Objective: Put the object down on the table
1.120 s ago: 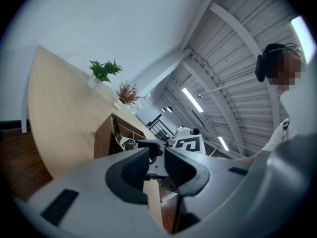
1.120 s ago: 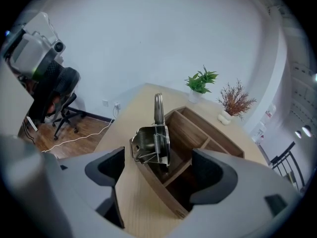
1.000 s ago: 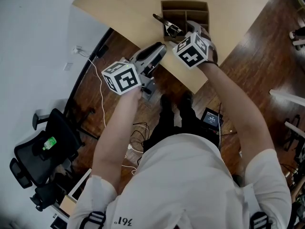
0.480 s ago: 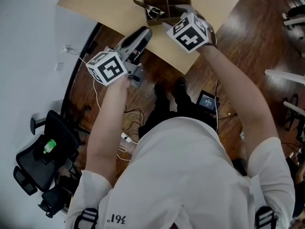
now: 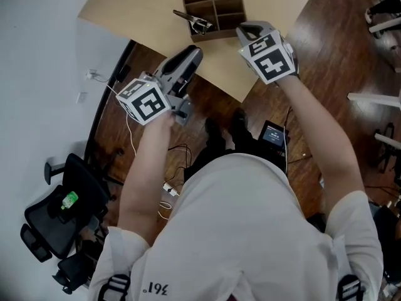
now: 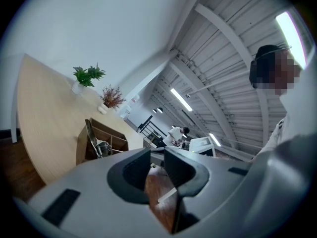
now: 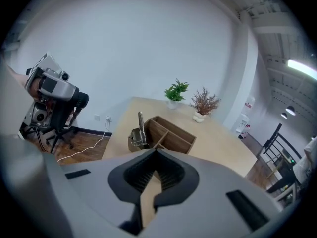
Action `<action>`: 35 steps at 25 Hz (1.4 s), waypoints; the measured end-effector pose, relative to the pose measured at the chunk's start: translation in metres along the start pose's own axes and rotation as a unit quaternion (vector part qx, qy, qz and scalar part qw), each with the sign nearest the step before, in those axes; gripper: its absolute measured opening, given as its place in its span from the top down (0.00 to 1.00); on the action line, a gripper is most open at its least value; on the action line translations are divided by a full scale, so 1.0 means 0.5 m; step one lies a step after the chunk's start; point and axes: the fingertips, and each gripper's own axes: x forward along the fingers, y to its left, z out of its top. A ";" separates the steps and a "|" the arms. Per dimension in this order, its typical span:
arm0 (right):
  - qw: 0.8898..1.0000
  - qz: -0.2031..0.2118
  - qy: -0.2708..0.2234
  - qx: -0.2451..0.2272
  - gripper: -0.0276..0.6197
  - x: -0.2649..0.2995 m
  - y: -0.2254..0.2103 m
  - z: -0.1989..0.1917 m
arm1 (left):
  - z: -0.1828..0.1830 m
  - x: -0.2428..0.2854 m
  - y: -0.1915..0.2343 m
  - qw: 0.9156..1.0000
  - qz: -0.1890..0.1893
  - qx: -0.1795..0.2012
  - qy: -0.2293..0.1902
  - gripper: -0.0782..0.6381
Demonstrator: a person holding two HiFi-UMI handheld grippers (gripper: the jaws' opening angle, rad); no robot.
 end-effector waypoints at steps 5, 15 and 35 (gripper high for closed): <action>0.999 -0.007 -0.017 0.034 0.95 -0.039 -0.010 0.007 | 0.005 -0.011 -0.021 1.000 -0.001 0.012 0.000 0.89; 0.997 -0.008 -0.042 0.066 0.95 -0.108 0.000 0.022 | 0.013 -0.054 -0.080 0.999 -0.013 0.029 -0.011 0.89; 0.979 0.002 -0.100 0.180 0.95 -0.296 0.022 -0.026 | -0.018 -0.128 -0.169 0.998 -0.054 0.007 -0.022 0.89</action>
